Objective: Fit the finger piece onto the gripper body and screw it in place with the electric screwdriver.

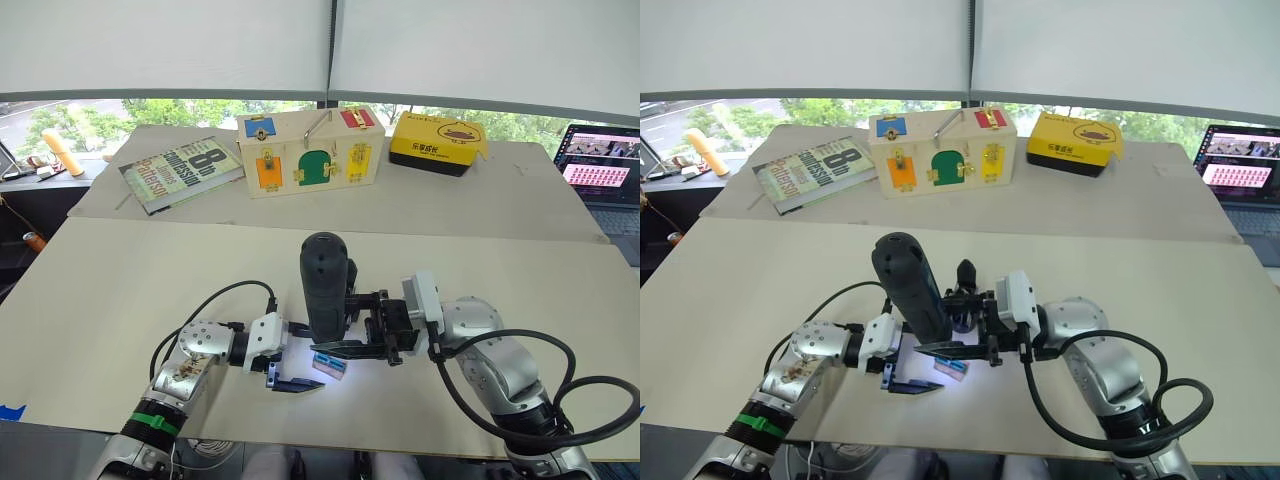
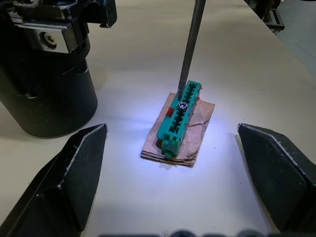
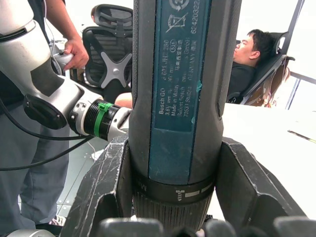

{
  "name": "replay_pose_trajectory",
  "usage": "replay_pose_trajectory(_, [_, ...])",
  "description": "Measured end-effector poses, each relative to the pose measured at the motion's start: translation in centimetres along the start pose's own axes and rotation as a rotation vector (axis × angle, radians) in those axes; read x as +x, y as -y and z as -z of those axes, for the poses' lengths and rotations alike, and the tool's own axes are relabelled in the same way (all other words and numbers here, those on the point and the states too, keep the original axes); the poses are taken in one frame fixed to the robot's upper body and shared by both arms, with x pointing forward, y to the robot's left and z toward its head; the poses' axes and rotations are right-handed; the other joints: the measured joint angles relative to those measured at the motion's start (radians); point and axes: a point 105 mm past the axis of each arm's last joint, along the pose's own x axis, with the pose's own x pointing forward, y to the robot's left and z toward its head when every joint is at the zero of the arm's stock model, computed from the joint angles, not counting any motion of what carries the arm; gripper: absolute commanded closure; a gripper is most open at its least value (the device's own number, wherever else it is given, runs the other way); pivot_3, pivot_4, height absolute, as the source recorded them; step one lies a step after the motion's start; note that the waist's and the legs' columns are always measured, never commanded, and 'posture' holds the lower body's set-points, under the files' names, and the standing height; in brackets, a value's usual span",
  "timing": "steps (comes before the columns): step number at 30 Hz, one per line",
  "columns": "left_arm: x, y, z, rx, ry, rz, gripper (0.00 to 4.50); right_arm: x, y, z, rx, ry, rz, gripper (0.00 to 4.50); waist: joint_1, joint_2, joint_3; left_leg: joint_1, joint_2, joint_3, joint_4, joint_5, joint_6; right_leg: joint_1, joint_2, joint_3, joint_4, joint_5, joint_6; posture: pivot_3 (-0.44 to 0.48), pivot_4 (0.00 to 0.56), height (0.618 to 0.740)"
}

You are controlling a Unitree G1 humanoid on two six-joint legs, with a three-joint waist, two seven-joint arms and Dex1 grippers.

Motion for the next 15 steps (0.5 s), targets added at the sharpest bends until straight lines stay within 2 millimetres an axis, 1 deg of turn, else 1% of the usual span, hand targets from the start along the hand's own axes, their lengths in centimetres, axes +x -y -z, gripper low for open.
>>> replay_pose_trajectory(15, [0.01, -0.03, 0.03, -0.001, 0.001, -0.003, 0.04, -0.07, 0.11, 0.3, 0.018, -0.006, 0.005, 2.59, 0.0, 0.0, 0.0, 0.0, 0.0, 0.0, 0.0, 0.0, 0.0, 0.0, 0.0, 0.0, 0.0, 0.0, 0.0, 0.0, 0.15, 0.74])
